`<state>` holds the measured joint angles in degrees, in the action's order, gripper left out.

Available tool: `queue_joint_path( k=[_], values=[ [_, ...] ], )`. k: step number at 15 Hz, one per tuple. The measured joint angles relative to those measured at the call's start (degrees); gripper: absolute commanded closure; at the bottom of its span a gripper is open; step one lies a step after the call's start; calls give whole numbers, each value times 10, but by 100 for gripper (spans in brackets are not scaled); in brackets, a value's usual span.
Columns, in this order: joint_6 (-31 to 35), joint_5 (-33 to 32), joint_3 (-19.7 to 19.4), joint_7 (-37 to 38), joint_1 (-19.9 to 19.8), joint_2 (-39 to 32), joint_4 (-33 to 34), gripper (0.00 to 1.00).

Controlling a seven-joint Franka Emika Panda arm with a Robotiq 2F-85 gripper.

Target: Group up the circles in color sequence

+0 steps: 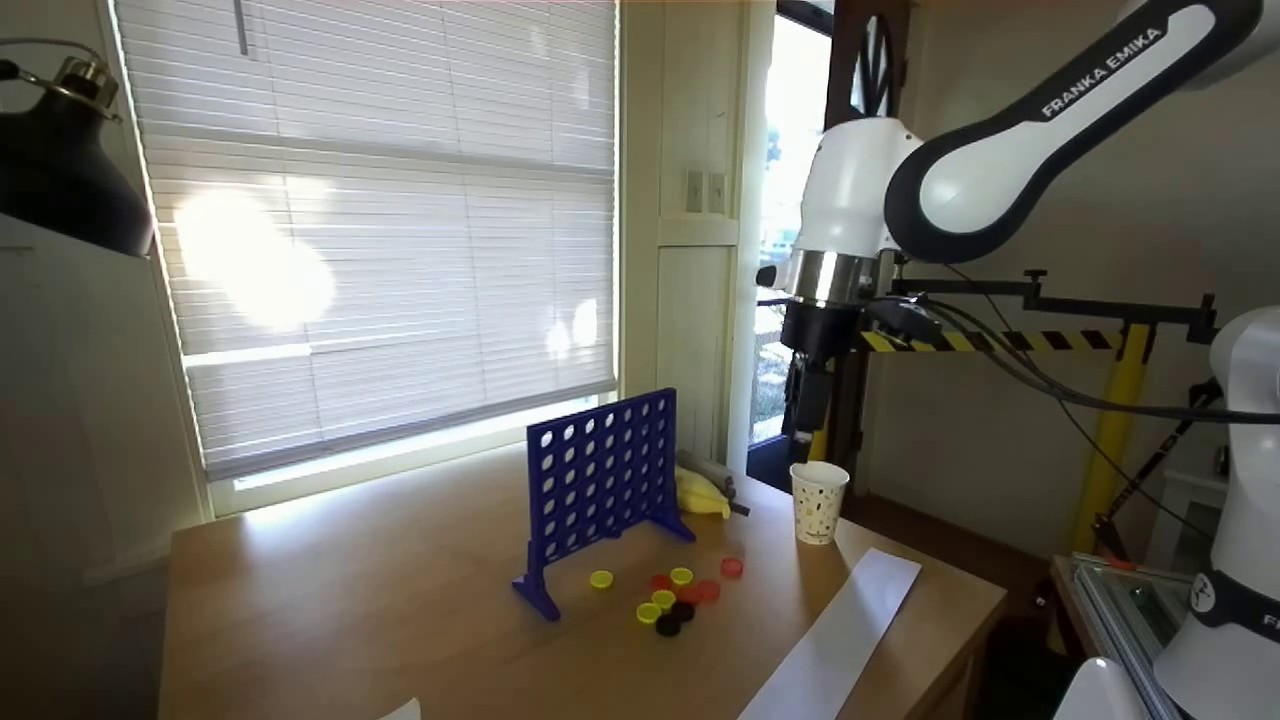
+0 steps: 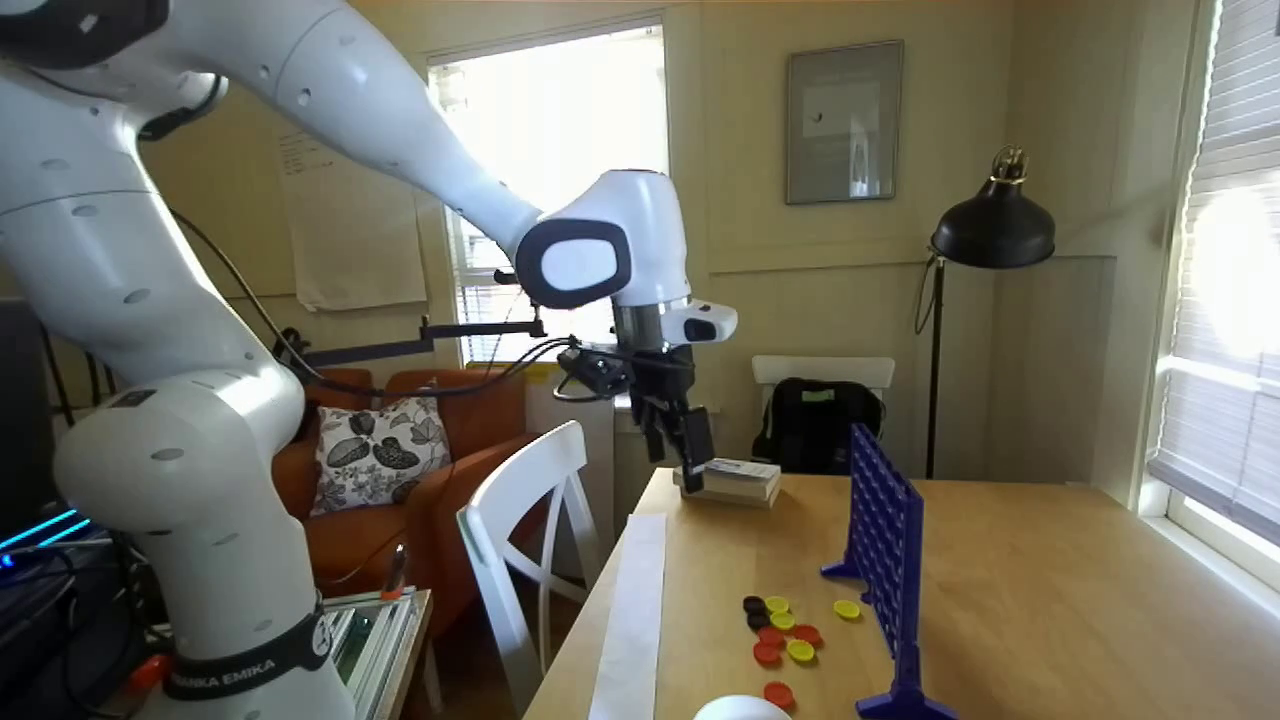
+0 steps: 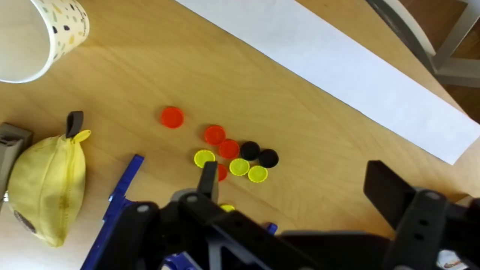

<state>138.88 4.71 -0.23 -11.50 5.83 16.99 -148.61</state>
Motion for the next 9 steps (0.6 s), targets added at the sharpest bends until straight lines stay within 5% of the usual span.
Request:
queue_joint_path(
  k=[9],
  values=[
    [65,-10,16,7,2,-114,-4,0]
  ],
)
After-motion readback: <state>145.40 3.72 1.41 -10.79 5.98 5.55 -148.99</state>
